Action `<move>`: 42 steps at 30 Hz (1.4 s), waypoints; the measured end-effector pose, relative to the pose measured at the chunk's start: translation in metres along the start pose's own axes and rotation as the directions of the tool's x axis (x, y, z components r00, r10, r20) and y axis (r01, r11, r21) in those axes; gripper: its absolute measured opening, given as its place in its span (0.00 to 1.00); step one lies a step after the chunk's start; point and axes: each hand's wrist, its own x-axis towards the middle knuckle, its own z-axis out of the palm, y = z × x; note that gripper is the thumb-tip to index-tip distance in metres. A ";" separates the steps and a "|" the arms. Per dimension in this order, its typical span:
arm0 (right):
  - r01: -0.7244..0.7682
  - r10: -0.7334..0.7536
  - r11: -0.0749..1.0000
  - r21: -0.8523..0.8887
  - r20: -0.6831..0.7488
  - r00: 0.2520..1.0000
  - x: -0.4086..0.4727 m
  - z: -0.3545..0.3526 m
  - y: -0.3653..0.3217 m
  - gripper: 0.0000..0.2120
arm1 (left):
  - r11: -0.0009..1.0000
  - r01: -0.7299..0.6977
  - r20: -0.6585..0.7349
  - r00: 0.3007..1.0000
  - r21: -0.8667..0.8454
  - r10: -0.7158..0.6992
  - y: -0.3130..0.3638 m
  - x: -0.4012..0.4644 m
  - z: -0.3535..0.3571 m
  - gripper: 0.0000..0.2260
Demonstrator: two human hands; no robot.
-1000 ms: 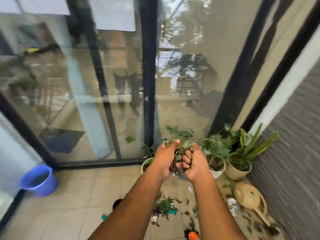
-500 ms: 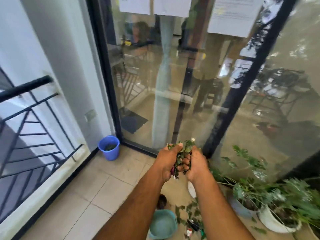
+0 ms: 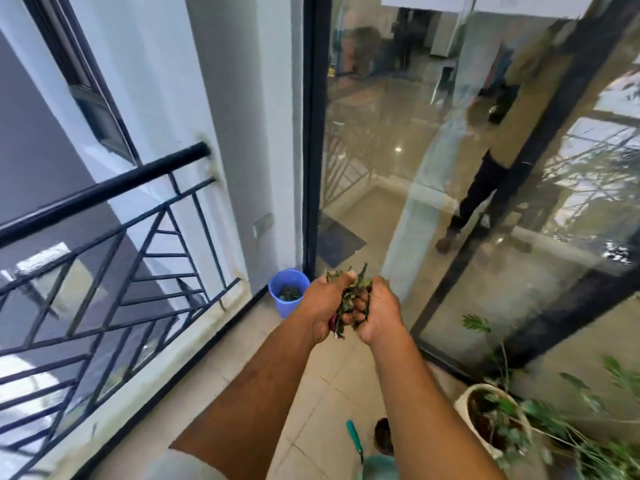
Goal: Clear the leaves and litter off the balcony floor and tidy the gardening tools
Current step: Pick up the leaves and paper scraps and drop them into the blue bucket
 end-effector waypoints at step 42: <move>-0.401 0.354 0.901 -0.165 -0.255 0.900 0.555 0.215 0.083 0.25 | 0.918 0.285 -0.345 0.862 -0.277 -0.372 0.012 0.528 -0.232 0.13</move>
